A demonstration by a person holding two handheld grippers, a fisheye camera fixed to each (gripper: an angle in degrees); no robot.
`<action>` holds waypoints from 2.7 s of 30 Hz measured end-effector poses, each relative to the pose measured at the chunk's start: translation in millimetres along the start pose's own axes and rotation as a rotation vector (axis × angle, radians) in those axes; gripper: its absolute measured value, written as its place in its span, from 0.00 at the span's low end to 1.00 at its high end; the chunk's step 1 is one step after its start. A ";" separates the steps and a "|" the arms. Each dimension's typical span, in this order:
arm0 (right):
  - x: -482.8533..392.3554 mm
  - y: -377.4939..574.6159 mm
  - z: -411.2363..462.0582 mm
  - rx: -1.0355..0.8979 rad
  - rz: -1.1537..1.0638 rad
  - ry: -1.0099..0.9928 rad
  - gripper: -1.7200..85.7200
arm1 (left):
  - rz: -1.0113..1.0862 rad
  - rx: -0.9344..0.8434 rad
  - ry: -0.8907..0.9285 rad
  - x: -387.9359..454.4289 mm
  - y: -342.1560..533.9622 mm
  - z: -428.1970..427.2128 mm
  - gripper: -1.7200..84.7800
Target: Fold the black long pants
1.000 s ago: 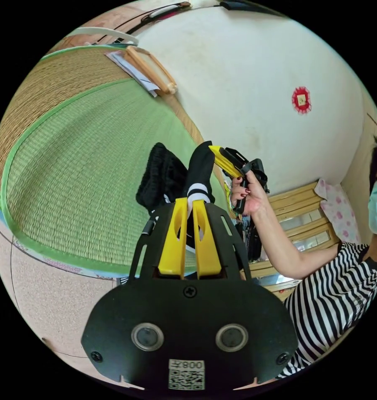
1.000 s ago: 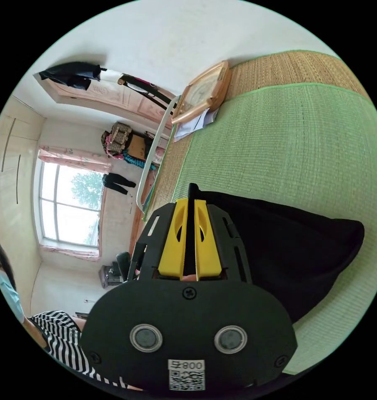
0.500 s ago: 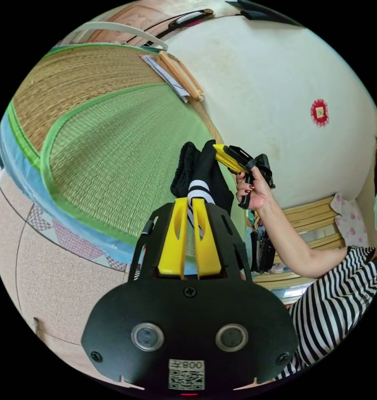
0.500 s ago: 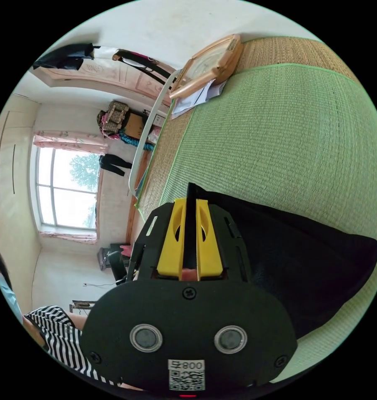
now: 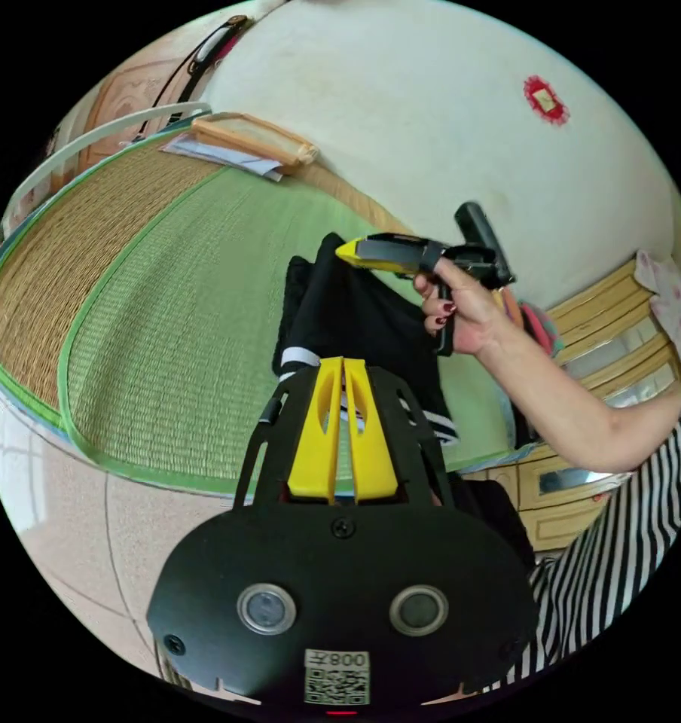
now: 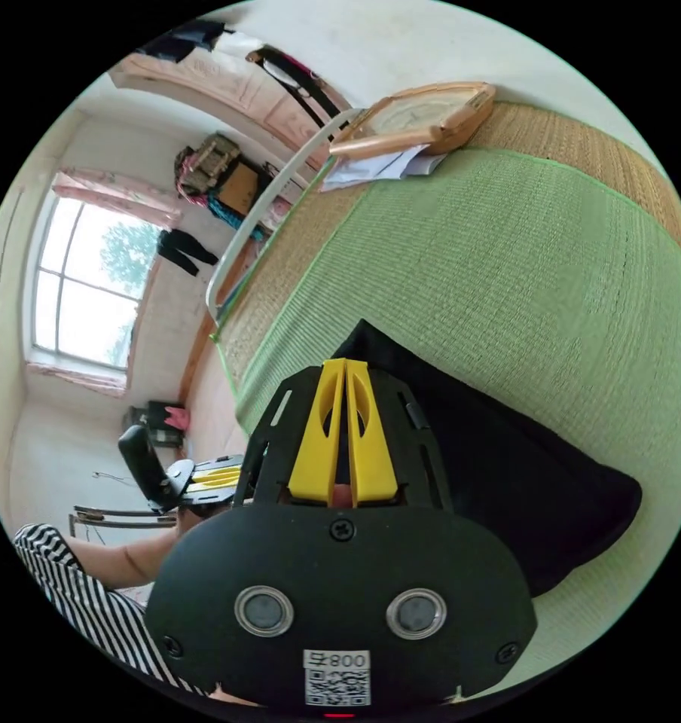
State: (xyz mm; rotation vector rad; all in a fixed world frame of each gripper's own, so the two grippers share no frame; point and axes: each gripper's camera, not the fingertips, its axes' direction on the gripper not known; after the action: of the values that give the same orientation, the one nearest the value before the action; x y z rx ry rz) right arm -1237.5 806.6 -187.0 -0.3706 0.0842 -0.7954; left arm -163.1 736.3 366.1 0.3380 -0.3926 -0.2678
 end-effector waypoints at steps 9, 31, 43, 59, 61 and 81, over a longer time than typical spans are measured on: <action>-35.6 -16.3 20.9 -0.089 -0.131 0.142 0.02 | 0.016 -0.059 -0.058 5.4 -29.6 -4.5 0.02; 79.5 123.7 -136.1 0.061 0.031 0.194 0.02 | 0.206 -0.036 -0.163 85.8 -204.8 -67.0 0.02; 129.1 176.1 -127.2 0.169 0.106 0.076 0.02 | 0.344 -0.087 -0.020 153.1 -280.3 -87.2 0.04; 115.5 227.2 -43.1 0.095 -0.027 -0.113 0.02 | 0.657 -0.492 -0.098 280.9 -366.9 -36.7 0.08; 112.9 231.2 -30.8 0.073 -0.038 -0.120 0.02 | 0.674 -0.535 -0.149 284.5 -367.5 -28.8 0.07; 132.4 238.1 -30.8 0.241 0.006 -0.133 0.02 | 0.460 -0.324 -0.096 284.6 -375.9 -74.7 0.02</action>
State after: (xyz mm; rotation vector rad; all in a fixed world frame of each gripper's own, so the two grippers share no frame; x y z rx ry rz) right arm -989.0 855.6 -291.9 -0.1942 -0.1342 -0.7633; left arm 50.4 324.2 254.9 -0.0881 -0.5009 0.1044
